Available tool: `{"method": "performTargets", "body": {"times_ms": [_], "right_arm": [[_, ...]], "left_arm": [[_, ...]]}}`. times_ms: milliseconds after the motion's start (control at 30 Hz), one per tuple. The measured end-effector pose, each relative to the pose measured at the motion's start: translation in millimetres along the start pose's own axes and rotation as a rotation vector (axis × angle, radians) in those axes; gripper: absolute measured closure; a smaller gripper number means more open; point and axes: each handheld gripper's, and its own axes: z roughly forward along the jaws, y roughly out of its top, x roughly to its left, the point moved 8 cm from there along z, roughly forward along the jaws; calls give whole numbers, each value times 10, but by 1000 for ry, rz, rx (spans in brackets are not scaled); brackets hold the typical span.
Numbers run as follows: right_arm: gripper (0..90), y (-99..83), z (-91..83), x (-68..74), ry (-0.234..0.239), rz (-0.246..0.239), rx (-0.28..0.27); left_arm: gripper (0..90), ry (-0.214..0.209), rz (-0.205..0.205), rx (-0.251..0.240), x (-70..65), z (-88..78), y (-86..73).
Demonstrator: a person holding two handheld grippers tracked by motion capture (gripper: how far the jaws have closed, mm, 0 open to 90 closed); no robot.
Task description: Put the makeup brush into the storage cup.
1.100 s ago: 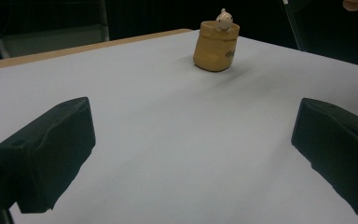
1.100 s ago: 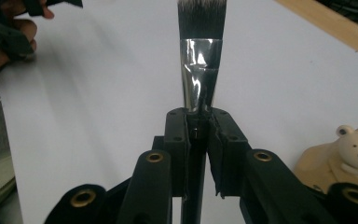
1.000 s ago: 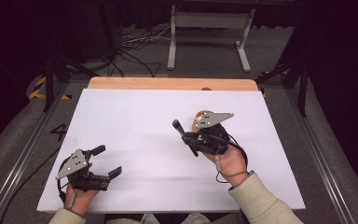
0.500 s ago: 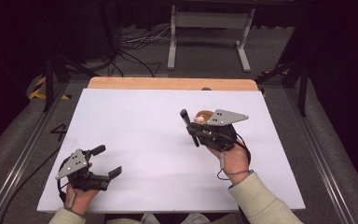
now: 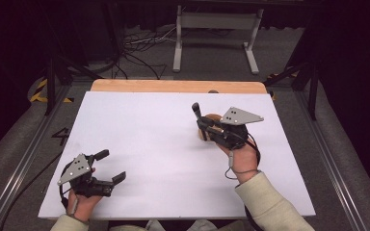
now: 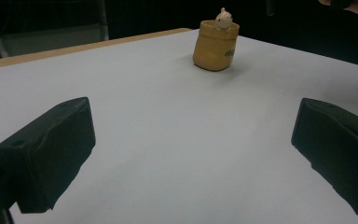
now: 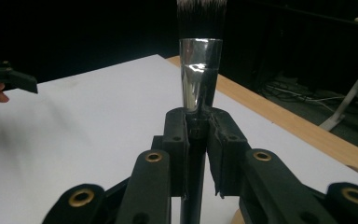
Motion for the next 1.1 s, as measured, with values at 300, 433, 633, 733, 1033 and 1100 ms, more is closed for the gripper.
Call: {"method": "performTargets", "body": {"times_ms": [300,433,633,733,1033,1100], "right_arm": [[783,63,15,-164,-54,25,-40],[783,72,28,-243,-74,48,-55],[784,87,59,-385,-117,71,-66],[783,96,70,-446,-136,87,-75],[783,63,93,-639,-204,113,-83],[783,53,84,-686,-222,120,-85]], "left_arm": [[2,-2,0,1,-2,2,-1],[2,-2,0,1,0,-1,-1],[2,-2,0,1,-1,-1,-1],[2,-2,0,0,-1,-2,-1],[2,-2,-1,-1,1,-5,0],[2,-3,0,0,0,-5,-1]]}}
